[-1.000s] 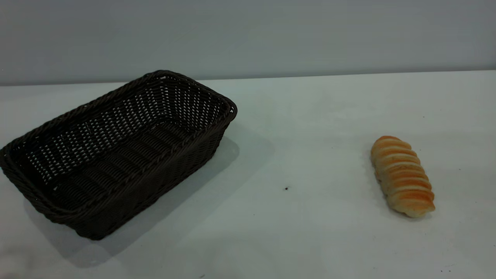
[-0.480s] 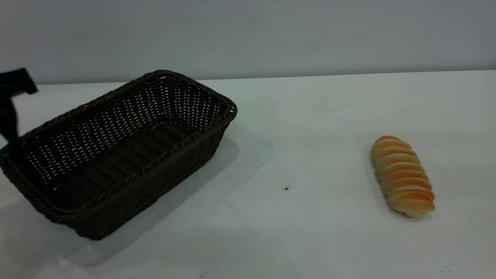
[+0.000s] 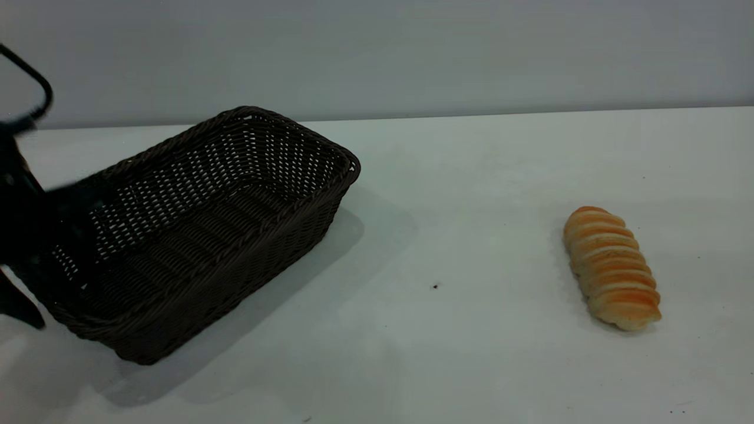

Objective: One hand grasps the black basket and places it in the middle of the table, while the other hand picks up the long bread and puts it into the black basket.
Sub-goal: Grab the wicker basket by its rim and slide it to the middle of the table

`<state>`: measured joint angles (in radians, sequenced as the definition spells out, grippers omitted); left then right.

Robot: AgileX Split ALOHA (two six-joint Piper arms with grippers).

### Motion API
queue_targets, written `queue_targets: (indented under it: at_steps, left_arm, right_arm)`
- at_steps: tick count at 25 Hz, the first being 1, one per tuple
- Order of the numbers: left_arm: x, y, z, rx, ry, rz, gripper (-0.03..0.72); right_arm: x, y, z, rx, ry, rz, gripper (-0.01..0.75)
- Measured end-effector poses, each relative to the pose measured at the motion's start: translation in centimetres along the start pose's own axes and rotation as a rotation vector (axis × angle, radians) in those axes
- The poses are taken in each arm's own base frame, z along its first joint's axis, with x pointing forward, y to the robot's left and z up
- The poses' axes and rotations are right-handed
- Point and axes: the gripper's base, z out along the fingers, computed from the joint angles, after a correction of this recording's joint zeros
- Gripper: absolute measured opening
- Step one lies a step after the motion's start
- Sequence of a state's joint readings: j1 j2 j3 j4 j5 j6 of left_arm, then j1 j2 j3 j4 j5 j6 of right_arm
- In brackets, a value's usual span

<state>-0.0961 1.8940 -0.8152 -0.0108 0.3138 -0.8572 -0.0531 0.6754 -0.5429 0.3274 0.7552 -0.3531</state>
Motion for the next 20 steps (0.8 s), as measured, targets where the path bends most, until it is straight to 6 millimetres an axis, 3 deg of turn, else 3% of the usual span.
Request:
queue_targets:
  at_steps: [5,9,13,20]
  left_arm:
    - [0.0,-0.2,3.8,-0.014,0.033,-0.058,0.515]
    - [-0.1,-0.4,3.9,0.0,0.032,-0.111,0.267]
    - [-0.3,-0.6,3.1,0.024,0.015,-0.133,0.267]
    - [-1.0,-1.4,-1.6,0.134,-0.073,-0.064,0.266]
  right_arm:
    - [0.0,0.0,0.0,0.0,0.0,0.0,0.529]
    - [0.0,-0.1,0.0,0.006,0.002,-0.007,0.529]
    - [0.0,-0.1,0.0,0.011,0.004,-0.012,0.529]
    - [0.1,-0.1,0.0,0.016,0.006,-0.018,0.529]
